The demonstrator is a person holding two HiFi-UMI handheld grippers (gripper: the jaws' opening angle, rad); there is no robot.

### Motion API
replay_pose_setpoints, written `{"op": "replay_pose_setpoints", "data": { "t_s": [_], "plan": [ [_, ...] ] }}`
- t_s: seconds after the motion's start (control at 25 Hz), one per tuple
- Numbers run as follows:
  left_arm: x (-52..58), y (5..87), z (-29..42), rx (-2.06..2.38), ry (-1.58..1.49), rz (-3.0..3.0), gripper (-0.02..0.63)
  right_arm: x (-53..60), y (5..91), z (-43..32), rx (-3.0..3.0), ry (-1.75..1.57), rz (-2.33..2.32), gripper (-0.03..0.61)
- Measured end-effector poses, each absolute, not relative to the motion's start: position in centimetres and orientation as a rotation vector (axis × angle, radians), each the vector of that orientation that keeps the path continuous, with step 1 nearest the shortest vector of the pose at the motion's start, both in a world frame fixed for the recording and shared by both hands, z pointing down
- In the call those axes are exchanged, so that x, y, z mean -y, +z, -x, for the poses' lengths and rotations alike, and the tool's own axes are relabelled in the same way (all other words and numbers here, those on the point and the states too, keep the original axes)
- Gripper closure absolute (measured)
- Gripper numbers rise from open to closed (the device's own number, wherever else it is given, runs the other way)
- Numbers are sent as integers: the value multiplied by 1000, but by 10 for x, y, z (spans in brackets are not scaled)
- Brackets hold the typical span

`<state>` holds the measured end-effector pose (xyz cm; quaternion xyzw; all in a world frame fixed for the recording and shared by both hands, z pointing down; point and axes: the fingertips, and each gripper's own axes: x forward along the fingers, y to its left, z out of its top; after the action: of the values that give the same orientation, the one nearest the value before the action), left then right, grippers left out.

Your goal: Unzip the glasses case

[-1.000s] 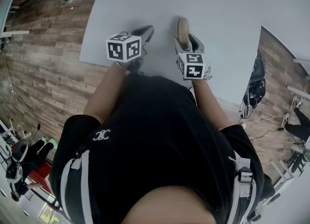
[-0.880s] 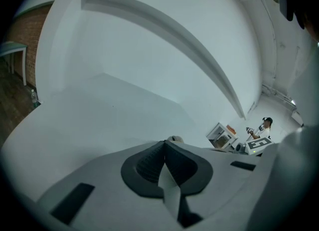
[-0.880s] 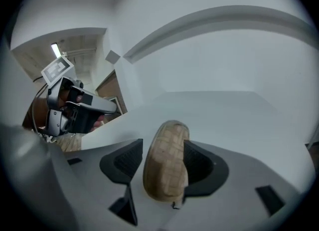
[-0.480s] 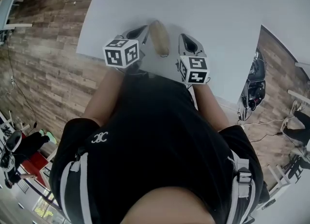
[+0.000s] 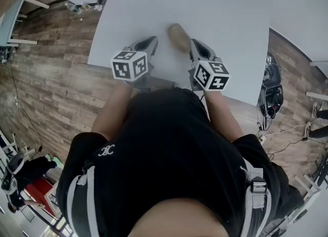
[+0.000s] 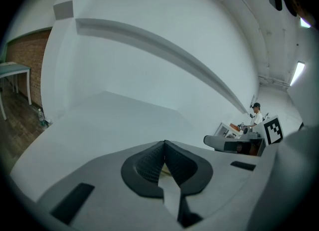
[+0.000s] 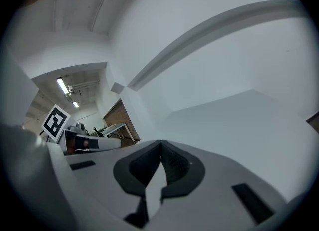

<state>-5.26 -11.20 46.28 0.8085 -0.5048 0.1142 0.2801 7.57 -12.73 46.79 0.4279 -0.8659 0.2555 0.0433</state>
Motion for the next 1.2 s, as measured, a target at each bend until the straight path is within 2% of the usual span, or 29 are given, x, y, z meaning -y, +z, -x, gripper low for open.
{"op": "replay_pose_setpoints", "data": {
  "t_s": [0.28, 0.64, 0.96, 1.2],
  "plan": [
    [13, 419, 96, 1406, 253, -2298, 611, 30, 447, -29, 2646, 702, -1357, 563],
    [-116, 444, 149, 1349, 217, -2227, 611, -116, 435, -1, 2513, 683, -1485, 563],
    [-171, 434, 122, 1331, 232, -2266, 611, -175, 422, -34, 2502, 614, -1520, 563],
    [-222, 416, 53, 1316, 259, -2299, 611, -238, 416, -94, 2529, 641, -1523, 563]
  ]
}}
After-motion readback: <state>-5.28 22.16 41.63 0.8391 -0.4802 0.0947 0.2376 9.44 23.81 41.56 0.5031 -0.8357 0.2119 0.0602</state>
